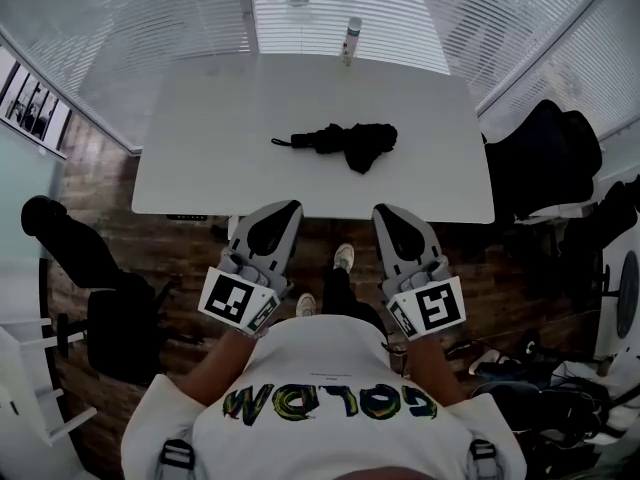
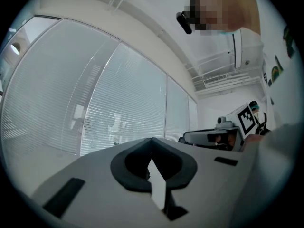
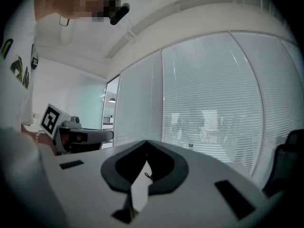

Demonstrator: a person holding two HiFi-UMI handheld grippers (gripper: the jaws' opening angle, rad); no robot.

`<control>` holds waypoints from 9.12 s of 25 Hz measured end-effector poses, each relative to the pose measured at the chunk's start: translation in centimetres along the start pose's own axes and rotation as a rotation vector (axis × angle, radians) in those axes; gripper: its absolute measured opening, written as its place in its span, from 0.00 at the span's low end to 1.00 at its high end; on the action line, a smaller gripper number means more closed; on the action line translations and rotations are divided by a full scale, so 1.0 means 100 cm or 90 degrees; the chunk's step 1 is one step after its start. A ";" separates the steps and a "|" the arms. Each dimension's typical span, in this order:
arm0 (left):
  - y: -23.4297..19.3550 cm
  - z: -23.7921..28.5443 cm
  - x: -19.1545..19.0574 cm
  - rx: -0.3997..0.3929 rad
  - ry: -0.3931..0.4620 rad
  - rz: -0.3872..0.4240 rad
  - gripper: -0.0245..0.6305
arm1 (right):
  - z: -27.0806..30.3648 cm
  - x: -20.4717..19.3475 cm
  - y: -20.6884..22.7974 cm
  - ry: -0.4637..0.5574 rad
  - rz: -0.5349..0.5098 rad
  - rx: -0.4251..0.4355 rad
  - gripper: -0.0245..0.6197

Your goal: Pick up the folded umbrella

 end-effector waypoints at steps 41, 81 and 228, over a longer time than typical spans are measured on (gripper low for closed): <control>-0.029 0.282 -0.004 0.028 0.005 0.007 0.05 | 0.102 -0.032 0.268 0.012 0.013 0.018 0.05; -0.147 0.275 0.009 0.030 -0.016 -0.025 0.05 | 0.267 -0.105 0.184 -0.197 -0.132 0.235 0.28; -0.154 0.268 0.013 0.034 -0.012 -0.028 0.05 | 0.183 -0.014 0.256 0.024 -0.011 0.028 0.41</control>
Point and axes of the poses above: the fingertips, and each gripper's own axes: z forward along the fingers, y to its right, x out of its top, the point moved 3 cm from there along -z, backward along the fingers, and after that the axes turned 4 degrees about -z, right-handed, at the moved point
